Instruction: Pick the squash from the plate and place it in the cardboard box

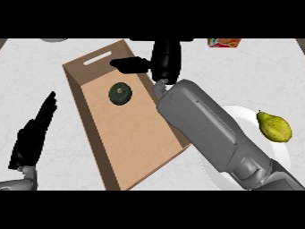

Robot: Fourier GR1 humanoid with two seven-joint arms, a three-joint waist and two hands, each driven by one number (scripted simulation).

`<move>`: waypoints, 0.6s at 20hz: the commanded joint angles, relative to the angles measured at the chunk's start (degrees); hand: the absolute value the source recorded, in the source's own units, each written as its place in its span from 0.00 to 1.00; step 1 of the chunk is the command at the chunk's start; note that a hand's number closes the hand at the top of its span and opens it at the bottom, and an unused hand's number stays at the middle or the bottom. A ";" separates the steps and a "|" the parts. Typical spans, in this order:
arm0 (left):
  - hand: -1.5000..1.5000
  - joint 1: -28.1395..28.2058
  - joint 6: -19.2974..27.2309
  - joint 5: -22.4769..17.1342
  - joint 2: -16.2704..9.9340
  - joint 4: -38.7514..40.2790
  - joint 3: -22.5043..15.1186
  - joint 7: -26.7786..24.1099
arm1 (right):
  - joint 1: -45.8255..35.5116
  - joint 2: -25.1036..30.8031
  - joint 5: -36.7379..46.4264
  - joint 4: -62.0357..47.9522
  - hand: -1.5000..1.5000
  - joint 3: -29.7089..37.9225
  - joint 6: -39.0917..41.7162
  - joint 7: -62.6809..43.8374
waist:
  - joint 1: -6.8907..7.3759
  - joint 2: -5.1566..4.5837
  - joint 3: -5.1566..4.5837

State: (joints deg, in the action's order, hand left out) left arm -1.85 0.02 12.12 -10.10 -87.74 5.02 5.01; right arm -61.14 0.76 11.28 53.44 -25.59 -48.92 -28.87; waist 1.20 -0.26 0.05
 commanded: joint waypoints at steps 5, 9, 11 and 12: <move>0.50 1.94 0.41 -0.18 -0.02 -1.52 0.84 0.04 | 11.94 12.22 -3.42 14.17 0.00 9.02 0.06 1.98 | -2.37 0.63 0.02; 0.50 5.54 0.68 0.00 1.14 -2.33 0.16 -0.95 | 22.14 19.13 -6.93 25.31 0.00 12.87 3.35 3.61 | -2.58 0.64 0.02; 0.50 4.22 0.18 -0.60 -0.29 -3.96 1.54 1.00 | 25.80 22.49 -8.39 31.45 0.00 14.49 6.76 3.07 | -2.25 0.62 -0.01; 0.50 3.02 0.41 -0.54 0.10 -3.26 1.31 0.79 | 31.73 23.10 -9.88 36.68 0.00 13.72 8.05 5.12 | -2.88 0.70 0.01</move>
State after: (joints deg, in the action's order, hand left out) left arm 1.66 0.83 12.00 -9.51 -90.12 5.80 4.93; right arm -39.33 18.40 4.91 79.16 -14.26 -45.05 -25.58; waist -1.21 0.38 0.04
